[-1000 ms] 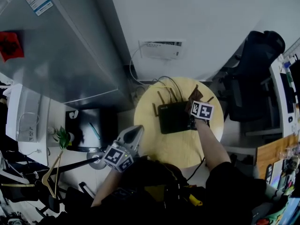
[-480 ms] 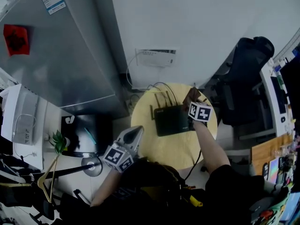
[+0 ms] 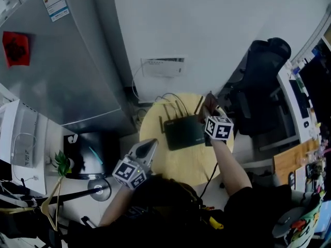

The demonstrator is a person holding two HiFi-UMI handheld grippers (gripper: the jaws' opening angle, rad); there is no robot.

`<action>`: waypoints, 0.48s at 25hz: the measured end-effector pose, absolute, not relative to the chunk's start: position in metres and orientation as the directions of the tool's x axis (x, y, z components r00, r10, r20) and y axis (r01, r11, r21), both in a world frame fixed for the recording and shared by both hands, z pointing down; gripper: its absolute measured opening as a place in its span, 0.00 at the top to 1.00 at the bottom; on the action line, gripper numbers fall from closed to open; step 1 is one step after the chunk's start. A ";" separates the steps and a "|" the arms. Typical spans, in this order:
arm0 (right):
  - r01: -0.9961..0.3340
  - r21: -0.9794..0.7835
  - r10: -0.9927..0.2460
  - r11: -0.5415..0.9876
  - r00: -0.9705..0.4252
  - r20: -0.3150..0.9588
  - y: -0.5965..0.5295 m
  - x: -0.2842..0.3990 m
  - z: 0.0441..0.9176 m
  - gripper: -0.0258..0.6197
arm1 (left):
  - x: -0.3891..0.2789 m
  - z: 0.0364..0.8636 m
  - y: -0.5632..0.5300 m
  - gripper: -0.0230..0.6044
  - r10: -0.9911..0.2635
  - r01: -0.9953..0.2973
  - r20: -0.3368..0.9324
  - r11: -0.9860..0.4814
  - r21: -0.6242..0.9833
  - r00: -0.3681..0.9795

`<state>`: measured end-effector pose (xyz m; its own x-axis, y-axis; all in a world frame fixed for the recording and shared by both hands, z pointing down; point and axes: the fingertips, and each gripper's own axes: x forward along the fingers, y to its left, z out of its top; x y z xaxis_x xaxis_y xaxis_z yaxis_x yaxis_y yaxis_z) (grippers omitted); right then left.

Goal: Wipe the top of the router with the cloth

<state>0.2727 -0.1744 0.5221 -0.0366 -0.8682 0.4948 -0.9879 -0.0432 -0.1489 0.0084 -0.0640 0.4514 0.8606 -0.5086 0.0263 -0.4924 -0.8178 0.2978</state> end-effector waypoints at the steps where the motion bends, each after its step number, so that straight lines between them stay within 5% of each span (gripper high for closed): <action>1: -0.988 -0.154 -0.864 -0.033 -0.049 0.502 -0.168 0.270 0.525 0.86 | 0.011 0.451 -0.063 0.97 -0.500 -0.484 0.027 -0.823 0.296 0.866; 6: -0.983 -0.182 -0.791 0.021 -0.128 0.598 -0.124 0.263 0.568 0.86 | 0.023 0.455 -0.057 0.97 -0.468 -0.459 0.043 -0.838 0.297 0.883; 12: -0.923 -0.336 -0.750 -0.189 -0.085 0.656 -0.084 0.305 0.619 0.87 | 0.038 0.461 -0.057 0.97 -0.454 -0.453 0.071 -0.839 0.301 0.888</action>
<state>0.3054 -0.0838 0.6191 -0.0853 -0.7501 0.6558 -0.9228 -0.1888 -0.3359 0.0375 -0.0567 0.4609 0.8880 -0.4543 0.0710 -0.4533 -0.8391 0.3008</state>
